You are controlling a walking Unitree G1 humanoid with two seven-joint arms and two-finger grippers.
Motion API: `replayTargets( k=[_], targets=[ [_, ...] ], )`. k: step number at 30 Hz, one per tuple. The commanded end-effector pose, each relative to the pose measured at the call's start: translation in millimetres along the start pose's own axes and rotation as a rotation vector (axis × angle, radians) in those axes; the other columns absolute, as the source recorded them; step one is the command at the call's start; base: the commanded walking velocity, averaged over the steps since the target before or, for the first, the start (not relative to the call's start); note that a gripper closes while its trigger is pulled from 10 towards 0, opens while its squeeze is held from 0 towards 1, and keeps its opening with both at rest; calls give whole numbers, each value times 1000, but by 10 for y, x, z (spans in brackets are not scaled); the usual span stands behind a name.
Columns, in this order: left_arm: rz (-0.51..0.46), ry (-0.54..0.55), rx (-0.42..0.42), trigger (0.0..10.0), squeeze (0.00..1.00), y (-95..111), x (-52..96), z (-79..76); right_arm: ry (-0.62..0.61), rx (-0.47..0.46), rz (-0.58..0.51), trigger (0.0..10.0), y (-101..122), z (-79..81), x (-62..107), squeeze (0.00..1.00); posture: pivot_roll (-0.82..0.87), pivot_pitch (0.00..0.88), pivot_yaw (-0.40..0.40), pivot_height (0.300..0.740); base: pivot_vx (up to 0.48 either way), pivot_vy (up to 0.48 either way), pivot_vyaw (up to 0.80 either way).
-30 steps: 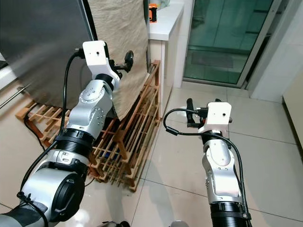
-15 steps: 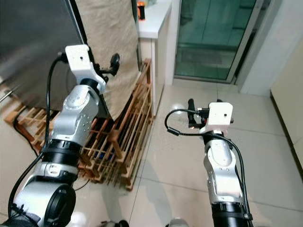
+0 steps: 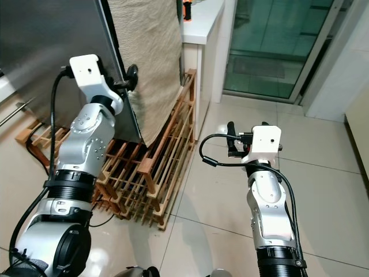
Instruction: Restocking fridge
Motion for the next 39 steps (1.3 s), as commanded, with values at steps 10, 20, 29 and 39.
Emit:
replayTargets(
  k=[10,20,29,39],
  targets=[
    [-8,-56,33,10000,0,87,-24,-171,-2,9,5,10000,-9,-15,1,0,-237,0,83,740,0,0,0],
    [27,-53,39,10000,0,-25,-64,-203,2,5,10,10000,-27,14,-9,0,-235,0,85,740,0,0,0],
    [115,42,39,10000,0,-263,-173,-150,-3,5,7,10000,-23,7,0,0,-256,0,98,740,0,0,0],
    [130,-79,177,10000,0,-290,-256,-419,-12,6,7,10000,-25,-6,17,0,-265,0,103,740,0,0,0]
  ],
)
Point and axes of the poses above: a point about 5 cm out from each wrist's last joint towards the gripper, its own x axis pointing back from the gripper into the wrist, its own y axis along the axis of the wrist's last joint, z = x × y, the point moved 5 cm from there along -x, pointing out of the wrist towards the gripper, and after that the axes turned 4 degrees about -x, right-handed, at the moved point
